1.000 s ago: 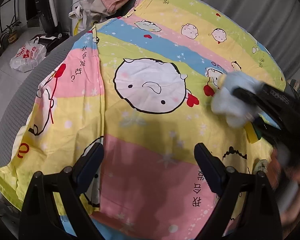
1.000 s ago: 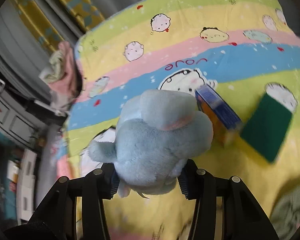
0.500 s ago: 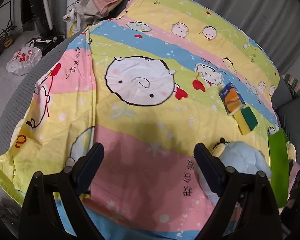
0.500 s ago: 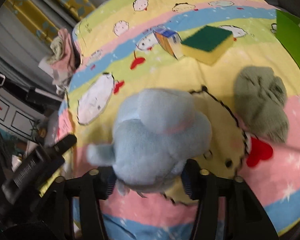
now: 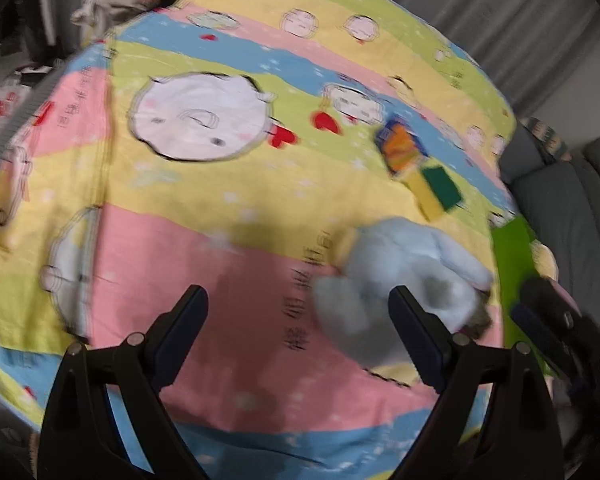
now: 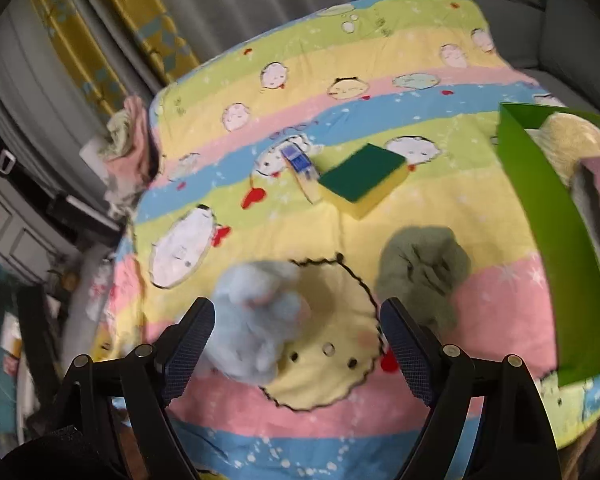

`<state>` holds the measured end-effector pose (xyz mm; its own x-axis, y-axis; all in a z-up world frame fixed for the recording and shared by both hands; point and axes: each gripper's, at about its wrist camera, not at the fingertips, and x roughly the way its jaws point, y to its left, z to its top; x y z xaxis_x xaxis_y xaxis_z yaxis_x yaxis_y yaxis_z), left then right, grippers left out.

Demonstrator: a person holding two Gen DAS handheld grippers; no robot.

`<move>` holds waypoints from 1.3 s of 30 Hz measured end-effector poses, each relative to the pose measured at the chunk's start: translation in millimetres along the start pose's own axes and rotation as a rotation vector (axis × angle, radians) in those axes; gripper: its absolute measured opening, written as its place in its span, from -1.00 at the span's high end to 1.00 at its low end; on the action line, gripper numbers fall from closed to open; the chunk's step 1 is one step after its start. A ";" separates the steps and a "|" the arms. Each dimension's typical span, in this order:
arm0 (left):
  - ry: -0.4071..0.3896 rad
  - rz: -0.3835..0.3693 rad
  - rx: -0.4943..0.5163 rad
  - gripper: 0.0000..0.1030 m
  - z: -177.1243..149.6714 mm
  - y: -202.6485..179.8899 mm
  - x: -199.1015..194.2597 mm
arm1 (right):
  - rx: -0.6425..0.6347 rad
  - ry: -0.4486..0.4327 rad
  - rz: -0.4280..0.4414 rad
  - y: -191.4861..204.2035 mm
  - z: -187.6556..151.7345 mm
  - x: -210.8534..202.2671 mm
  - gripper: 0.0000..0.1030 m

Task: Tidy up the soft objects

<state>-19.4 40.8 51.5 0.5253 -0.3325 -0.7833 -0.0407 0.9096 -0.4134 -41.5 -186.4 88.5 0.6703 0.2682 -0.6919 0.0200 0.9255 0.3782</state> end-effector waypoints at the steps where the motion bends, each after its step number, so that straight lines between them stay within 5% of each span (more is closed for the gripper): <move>1: 0.009 -0.023 0.008 -0.77 -1.8 -4.4 1.5 | 0.001 0.015 0.023 -1.5 6.2 2.8 -0.67; 8: 0.017 -0.084 0.070 -0.77 -9.2 -26.2 7.5 | -0.019 0.198 0.154 7.3 20.8 53.8 -0.67; 15: 0.012 -0.144 0.132 -0.50 -13.0 -39.2 18.2 | -0.044 0.261 0.136 2.4 11.3 83.6 -0.67; 22: -0.024 -0.215 0.209 0.26 -14.4 -56.3 13.2 | -0.040 0.250 0.207 -6.7 7.7 86.5 -0.48; 23: -0.037 -0.211 0.231 0.29 -16.2 -61.2 10.9 | -0.031 0.242 0.218 -8.1 7.8 85.6 -0.42; 24: -0.045 -0.212 0.251 0.32 -17.6 -65.5 9.0 | -0.024 0.236 0.229 -9.5 7.8 84.3 -0.13; 26: -0.064 -0.233 0.291 0.33 -19.8 -75.7 3.1 | 0.006 0.226 0.301 -12.1 8.3 78.1 -0.12; 34: -0.068 -0.306 0.357 0.41 -22.7 -106.6 6.1 | 0.072 0.176 0.329 -29.9 11.4 57.2 0.11; 39: -0.110 -0.241 0.383 0.35 -27.5 -111.4 -2.8 | 0.046 0.129 0.286 -36.0 16.2 41.2 0.11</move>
<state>-39.7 -66.4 86.9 0.5693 -0.5359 -0.6236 0.3991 0.8432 -0.3602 -2.6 -213.0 56.3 0.5539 0.5507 -0.6244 -0.1205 0.7951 0.5944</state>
